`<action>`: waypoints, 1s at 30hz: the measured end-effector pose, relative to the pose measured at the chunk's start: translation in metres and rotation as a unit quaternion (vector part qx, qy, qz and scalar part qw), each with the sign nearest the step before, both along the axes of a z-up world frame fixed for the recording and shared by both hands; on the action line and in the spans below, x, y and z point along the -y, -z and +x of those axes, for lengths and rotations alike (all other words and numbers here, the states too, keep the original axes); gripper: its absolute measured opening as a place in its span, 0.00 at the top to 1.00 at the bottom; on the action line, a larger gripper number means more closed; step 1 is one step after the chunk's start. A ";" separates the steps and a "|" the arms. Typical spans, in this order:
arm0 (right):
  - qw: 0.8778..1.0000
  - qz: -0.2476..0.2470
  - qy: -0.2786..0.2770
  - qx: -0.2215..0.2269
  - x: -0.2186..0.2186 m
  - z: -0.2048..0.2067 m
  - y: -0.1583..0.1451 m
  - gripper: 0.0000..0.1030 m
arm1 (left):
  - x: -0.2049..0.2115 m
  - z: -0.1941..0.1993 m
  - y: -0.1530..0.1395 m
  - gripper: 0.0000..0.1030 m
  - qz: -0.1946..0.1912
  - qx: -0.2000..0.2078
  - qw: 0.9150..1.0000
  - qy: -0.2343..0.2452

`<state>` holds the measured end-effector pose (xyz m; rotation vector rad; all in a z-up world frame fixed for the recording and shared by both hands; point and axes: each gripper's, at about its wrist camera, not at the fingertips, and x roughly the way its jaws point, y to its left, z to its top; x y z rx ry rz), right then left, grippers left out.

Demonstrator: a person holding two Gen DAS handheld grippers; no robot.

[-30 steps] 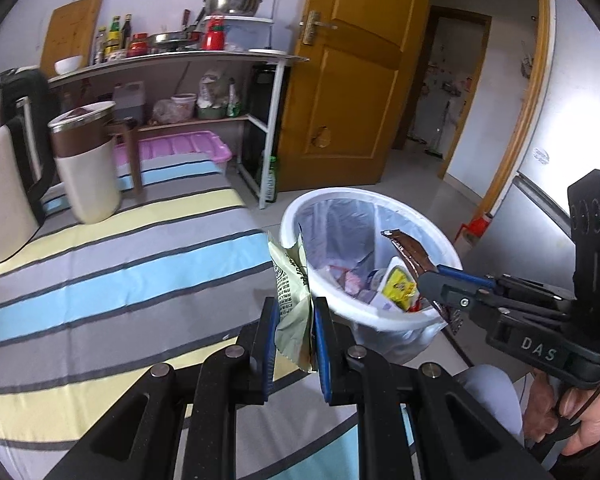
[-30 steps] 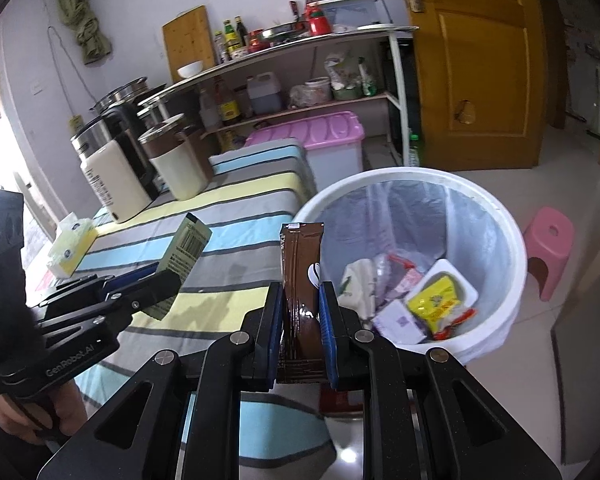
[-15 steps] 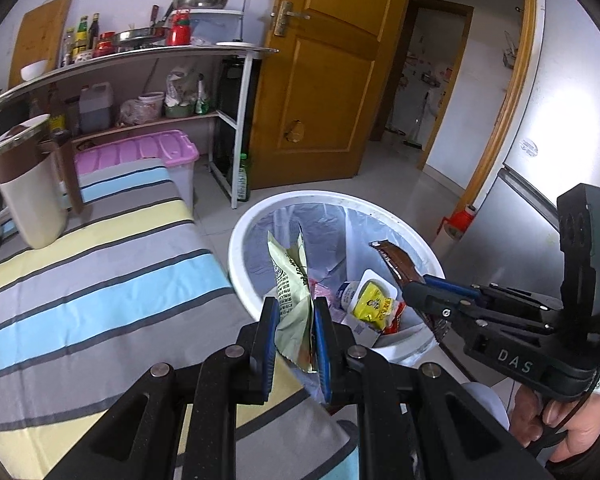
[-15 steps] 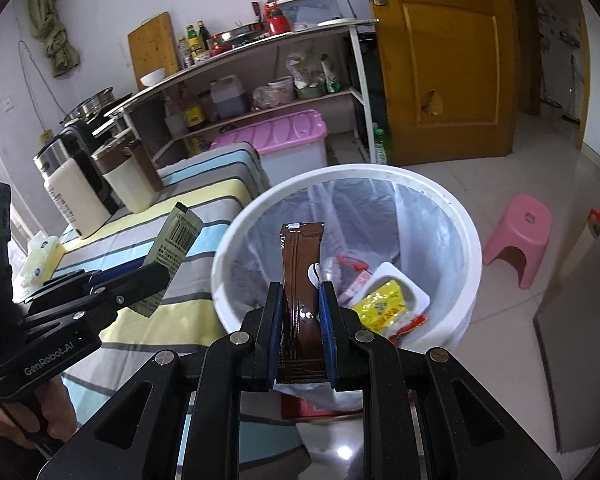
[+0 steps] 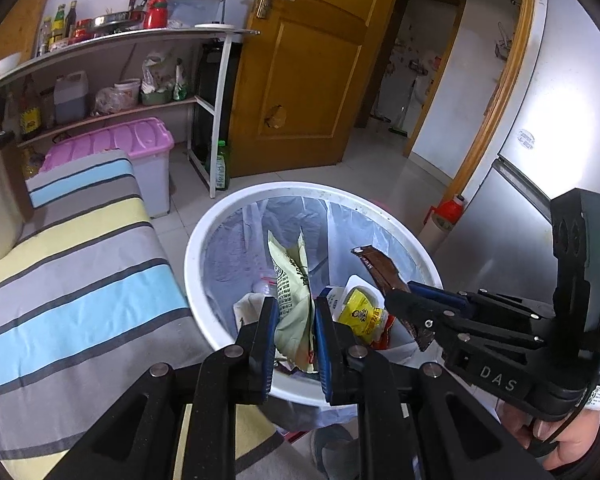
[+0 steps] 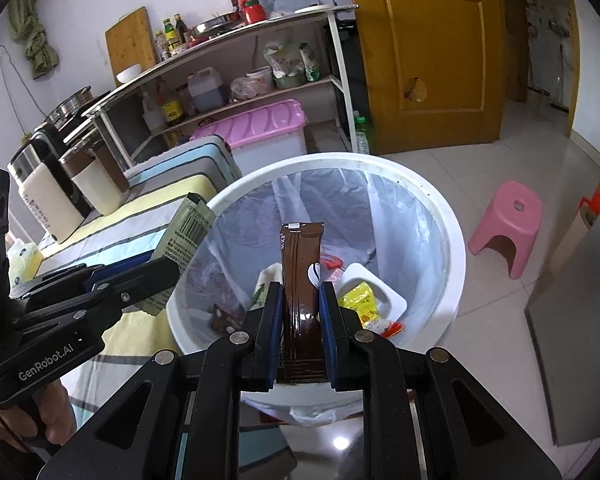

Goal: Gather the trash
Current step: 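Open both grippers to drop the bar and wrapper into the bin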

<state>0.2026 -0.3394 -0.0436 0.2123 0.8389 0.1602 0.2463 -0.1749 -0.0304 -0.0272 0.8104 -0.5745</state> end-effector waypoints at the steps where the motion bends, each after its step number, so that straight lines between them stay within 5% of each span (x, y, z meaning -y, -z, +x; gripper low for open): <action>1: 1.000 -0.001 0.000 -0.001 -0.001 0.001 0.000 0.81 | 0.001 0.001 0.001 0.82 0.000 -0.002 1.000 -0.001; 15: 1.000 -0.007 0.000 0.013 -0.003 -0.007 -0.008 0.72 | -0.006 -0.001 0.000 0.79 -0.012 -0.008 1.000 -0.005; 30: 0.998 -0.020 -0.012 0.059 -0.020 -0.067 -0.043 0.71 | -0.040 -0.064 -0.030 0.77 -0.007 0.037 0.999 -0.037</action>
